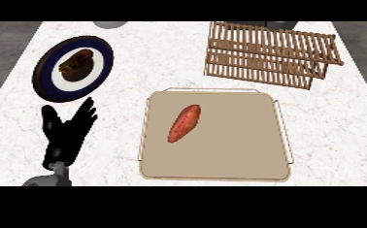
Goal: Pick the cupcake from the tray and place it in the tiered shelf
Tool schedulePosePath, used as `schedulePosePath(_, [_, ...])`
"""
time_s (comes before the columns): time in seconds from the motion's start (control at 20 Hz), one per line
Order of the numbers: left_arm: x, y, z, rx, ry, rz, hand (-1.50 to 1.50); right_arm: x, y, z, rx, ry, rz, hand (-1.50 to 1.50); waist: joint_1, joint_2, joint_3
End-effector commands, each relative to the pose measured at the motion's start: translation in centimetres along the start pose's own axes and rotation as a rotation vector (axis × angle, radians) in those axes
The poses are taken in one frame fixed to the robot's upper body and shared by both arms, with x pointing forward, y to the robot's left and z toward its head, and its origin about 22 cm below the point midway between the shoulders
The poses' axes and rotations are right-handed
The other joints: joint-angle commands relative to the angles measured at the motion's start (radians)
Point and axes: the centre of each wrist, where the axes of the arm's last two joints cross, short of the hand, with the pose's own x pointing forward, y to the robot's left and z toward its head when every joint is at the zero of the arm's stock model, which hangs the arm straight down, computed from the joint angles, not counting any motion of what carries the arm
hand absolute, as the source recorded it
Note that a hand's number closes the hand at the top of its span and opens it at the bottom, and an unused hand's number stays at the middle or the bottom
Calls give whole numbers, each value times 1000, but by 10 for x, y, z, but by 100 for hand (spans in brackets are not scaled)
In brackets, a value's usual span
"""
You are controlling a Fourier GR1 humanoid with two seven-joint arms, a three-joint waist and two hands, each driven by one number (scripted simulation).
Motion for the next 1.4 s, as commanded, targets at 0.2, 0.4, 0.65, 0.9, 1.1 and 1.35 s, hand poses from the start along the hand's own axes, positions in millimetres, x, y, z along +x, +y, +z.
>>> schedulePosePath(0.2, [-2, 1, -4, -18, 4, -8, 0, -1, -37, -6, -83, 36, -317, -150, -5, -1, 0])
schedulePosePath(0.4, [-6, 12, -9, -8, 20, 7, 0, -9, -75, -11, -261, 37, -328, -150, -2, 4, 0])
schedulePosePath(0.65, [0, 8, 2, -9, 20, 6, 0, -18, -105, -6, -418, 113, -283, -150, -11, -4, 0])
schedulePosePath(0.9, [-2, 16, -16, 29, 2, 3, 0, -48, -180, 2, -487, 151, -389, -150, -24, 0, -1])
schedulePosePath(1.1, [14, 8, -12, 24, 3, 3, 0, -73, -207, 21, -460, 177, -408, -150, -32, -6, 0])
schedulePosePath(1.35, [10, 10, -4, 10, 15, 18, 0, -110, -255, 43, -431, 136, -407, -150, -21, -4, 1])
